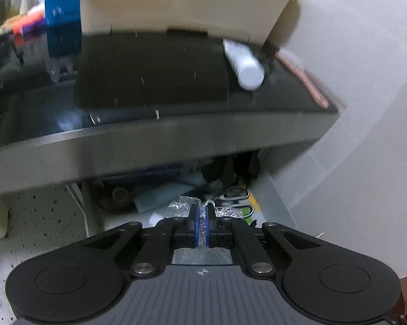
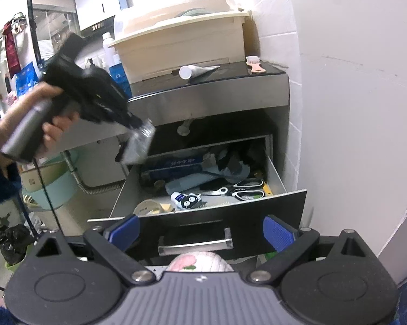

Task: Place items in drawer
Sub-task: 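Carry the clear bag with the left gripper down into the open drawer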

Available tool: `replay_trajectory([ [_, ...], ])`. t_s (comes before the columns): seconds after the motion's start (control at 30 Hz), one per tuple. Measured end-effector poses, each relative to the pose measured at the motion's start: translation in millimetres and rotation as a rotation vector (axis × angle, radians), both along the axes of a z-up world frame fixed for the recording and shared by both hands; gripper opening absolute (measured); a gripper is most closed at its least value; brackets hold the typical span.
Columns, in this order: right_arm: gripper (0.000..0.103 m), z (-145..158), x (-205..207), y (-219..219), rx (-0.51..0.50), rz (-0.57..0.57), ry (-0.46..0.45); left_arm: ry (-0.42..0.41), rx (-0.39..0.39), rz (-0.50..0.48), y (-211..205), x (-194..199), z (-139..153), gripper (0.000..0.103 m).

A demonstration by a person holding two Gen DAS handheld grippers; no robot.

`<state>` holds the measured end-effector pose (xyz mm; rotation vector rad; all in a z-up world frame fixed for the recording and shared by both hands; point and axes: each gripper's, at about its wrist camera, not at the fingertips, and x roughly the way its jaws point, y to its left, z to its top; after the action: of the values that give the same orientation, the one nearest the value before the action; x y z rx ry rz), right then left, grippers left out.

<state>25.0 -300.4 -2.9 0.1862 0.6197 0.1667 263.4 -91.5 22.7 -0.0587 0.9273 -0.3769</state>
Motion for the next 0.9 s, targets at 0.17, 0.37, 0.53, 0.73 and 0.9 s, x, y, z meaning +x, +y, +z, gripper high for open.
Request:
replay_trajectory([
  [0.17, 0.098, -2.5, -1.7, -1.1, 0.004, -0.014, 0.014, 0.089, 0.009, 0.025, -8.9, 13.9, -45.9, 0.004],
  [0.37, 0.098, -9.2, 0.6, -2.3, 0.031, -0.012, 0.049, 0.115, 0.084, 0.033, -22.6, 28.3, -86.7, 0.004],
  [0.53, 0.098, -12.9, 3.2, 1.0, 0.03, -0.001, 0.067, 0.167, 0.13, 0.041, -31.4, 40.1, -117.1, 0.004],
  [0.73, 0.098, -16.0, 6.4, 1.9, 0.037, -0.003, 0.086, 0.236, 0.169, 0.045, -40.9, 54.7, -147.9, 0.004],
  [0.9, 0.098, -16.9, 7.1, 2.5, 0.038, -0.001, 0.092, 0.264, 0.195, 0.042, -48.0, 61.6, -162.9, 0.003],
])
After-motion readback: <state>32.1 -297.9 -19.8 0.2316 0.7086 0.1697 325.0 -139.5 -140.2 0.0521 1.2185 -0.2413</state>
